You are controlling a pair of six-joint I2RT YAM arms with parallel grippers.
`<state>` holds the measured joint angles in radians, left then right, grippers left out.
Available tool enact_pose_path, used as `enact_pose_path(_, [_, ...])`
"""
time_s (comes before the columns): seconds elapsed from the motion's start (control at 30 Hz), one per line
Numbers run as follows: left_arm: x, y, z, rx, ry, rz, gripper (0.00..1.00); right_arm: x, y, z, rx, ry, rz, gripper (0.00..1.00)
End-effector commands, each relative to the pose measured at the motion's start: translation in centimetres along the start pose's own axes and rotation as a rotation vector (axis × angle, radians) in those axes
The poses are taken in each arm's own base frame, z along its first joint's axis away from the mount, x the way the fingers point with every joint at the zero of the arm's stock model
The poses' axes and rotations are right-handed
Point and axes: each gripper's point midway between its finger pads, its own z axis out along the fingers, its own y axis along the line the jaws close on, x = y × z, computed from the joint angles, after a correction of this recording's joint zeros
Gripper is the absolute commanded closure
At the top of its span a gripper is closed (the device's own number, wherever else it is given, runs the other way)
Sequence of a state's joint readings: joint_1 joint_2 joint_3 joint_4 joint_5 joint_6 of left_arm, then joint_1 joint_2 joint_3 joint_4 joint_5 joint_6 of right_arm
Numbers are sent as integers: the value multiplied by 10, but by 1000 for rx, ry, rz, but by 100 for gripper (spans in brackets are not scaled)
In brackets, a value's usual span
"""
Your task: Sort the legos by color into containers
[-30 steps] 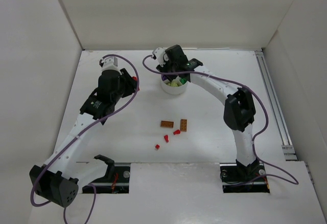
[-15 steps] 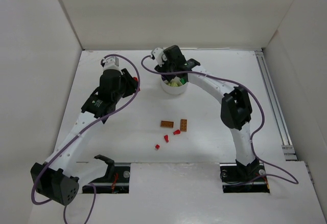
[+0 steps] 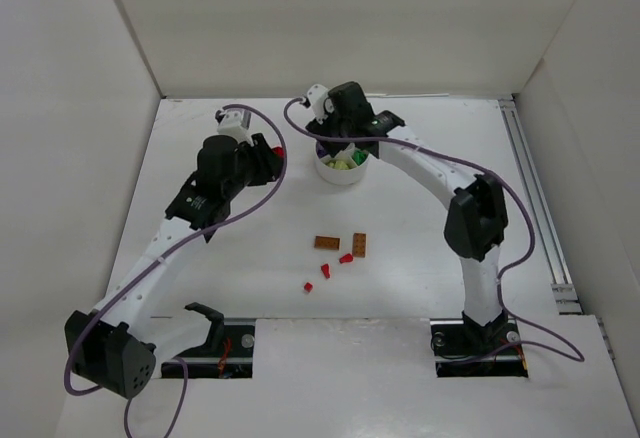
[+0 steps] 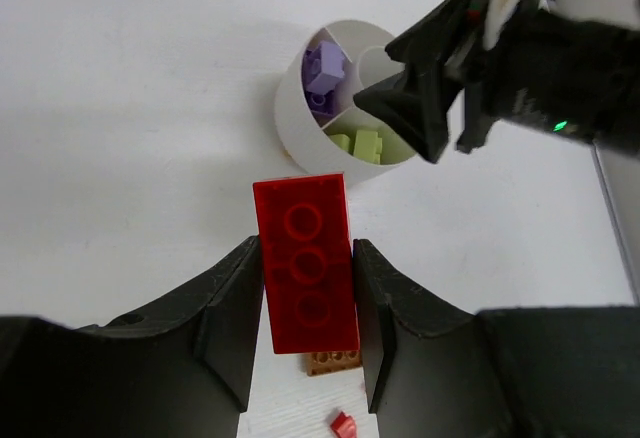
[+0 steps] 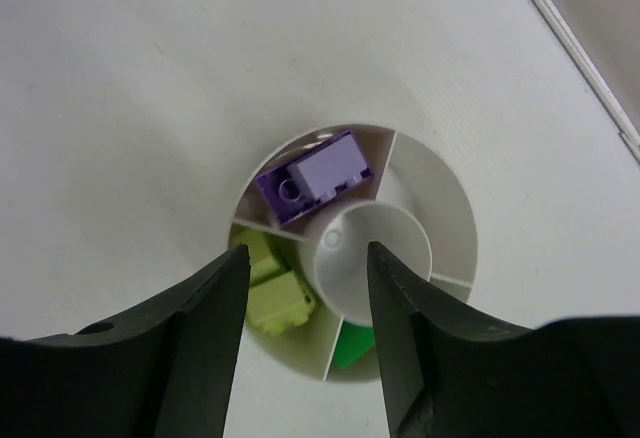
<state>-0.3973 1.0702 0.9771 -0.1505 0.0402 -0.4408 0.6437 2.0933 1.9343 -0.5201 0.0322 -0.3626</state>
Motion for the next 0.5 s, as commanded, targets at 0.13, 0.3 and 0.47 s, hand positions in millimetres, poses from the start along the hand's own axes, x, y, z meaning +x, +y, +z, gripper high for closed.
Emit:
enact_pose_path(0.13, [-3, -39, 2, 321, -99, 372, 100, -54, -16, -122, -289, -294, 305, 39])
enact_pose_path(0.3, [7, -64, -14, 478, -183, 605, 100, -43, 7, -157, -684, -325, 411, 35])
enact_pose_path(0.47, [6, -78, -39, 583, -260, 776, 100, -41, 47, -169, -952, -262, 481, 35])
